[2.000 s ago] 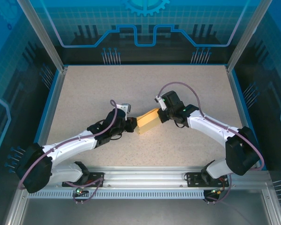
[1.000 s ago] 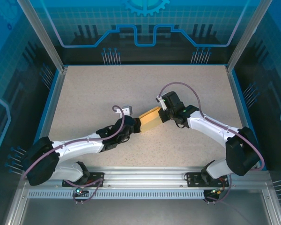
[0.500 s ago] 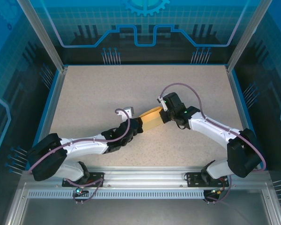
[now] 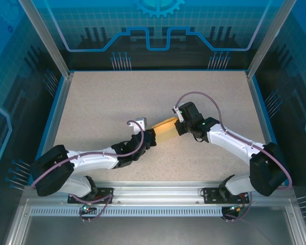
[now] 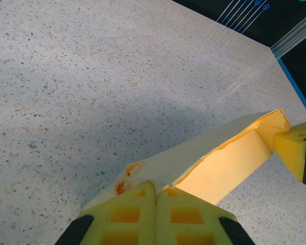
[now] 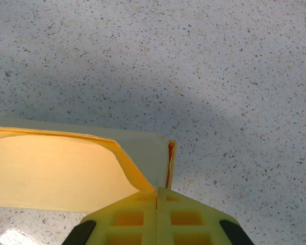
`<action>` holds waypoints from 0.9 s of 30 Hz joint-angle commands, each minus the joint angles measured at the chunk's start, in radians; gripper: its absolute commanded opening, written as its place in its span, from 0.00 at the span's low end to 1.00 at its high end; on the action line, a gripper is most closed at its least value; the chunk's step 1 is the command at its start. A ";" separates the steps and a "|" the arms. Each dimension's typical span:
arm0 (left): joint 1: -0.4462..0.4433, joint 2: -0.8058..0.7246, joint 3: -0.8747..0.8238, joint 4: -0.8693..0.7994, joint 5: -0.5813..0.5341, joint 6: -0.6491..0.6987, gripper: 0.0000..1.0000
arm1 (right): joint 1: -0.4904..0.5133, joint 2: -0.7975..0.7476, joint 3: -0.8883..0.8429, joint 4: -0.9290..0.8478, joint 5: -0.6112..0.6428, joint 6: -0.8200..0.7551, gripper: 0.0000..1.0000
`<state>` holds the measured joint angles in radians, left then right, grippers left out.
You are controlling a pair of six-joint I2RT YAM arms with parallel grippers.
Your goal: Fold the paper box
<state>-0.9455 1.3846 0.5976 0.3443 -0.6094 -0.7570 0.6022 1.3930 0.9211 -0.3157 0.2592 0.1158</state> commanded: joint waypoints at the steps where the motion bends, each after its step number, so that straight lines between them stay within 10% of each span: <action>1: -0.026 -0.014 -0.034 -0.077 0.064 0.033 0.03 | 0.038 -0.015 -0.017 -0.006 -0.082 -0.003 0.00; 27: 0.065 0.046 -0.002 -0.031 0.136 0.289 0.00 | 0.115 -0.140 -0.164 0.092 0.037 0.184 0.00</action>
<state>-0.8940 1.3853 0.5888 0.3679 -0.5713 -0.5446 0.6716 1.2705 0.7906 -0.2787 0.2970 0.2359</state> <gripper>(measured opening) 0.051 0.053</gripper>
